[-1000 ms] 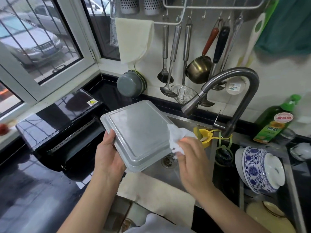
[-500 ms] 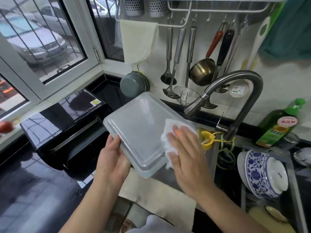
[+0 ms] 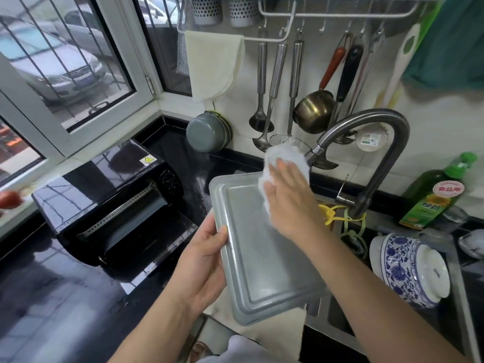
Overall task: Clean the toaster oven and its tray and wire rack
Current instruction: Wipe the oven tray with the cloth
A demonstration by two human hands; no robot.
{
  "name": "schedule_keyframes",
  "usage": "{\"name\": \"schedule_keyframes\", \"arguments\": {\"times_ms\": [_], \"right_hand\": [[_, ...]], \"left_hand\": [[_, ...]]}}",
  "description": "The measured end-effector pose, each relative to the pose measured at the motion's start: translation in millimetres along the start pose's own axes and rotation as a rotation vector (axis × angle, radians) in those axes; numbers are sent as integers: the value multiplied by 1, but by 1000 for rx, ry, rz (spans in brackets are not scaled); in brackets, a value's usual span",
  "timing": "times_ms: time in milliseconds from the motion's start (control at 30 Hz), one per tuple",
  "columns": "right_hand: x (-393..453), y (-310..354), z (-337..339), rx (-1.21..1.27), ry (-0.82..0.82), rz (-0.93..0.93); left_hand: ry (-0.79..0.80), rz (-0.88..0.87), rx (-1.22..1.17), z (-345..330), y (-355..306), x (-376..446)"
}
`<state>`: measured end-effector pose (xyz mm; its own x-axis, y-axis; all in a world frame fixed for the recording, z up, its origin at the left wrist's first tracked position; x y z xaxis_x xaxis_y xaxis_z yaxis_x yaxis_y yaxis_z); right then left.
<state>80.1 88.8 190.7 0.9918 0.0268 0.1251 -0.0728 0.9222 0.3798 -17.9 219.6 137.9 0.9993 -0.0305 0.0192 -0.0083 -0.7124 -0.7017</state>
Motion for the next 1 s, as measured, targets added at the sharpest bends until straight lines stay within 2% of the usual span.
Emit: {"name": "schedule_keyframes", "arguments": {"times_ms": [67,167,300,367,467,567,633,700,800,867,933,1000], "right_hand": [[-28,39,-14,32,66,219],[-67,71,-32,91,167,413],[-99,69,-49,26,258,454],[-117,69,-52,49,267,471],[-143,58,-50,25,194,533],[-156,31,-42,106,96,569],[-147,1,-36,207,62,435],[-123,-34,-29,312,59,151],[-83,-73,-38,547,260,-286],[-57,-81,-36,583,306,-388],[-39,-80,-37,531,358,-389],[-17,-80,-34,474,301,-379]], "left_hand": [[-35,39,-24,-2,9,2],[-140,140,-210,5,21,-1],[-339,120,-251,33,15,3],[-396,51,-164,44,3,11],[-524,-102,29,65,-21,19],[-611,-154,-8,79,-32,17],[-605,-129,-51,85,-35,13],[-560,-85,-49,86,-32,8],[-477,-22,-15,75,-15,1],[-422,-26,-15,66,-10,2],[-357,-8,20,57,-10,5],[-269,44,59,42,-4,7]]}}
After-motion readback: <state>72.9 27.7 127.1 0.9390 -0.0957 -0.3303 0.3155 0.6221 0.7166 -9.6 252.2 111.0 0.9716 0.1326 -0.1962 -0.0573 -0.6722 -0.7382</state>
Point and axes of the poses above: each hand's wrist, its own x-axis towards the middle knuckle, its own z-axis out of the back of the hand, y = z × x, the point moved 9 cm from there along x, towards the middle knuckle, and after that the axes turned 15 degrees about -z, right-handed, at the moved point
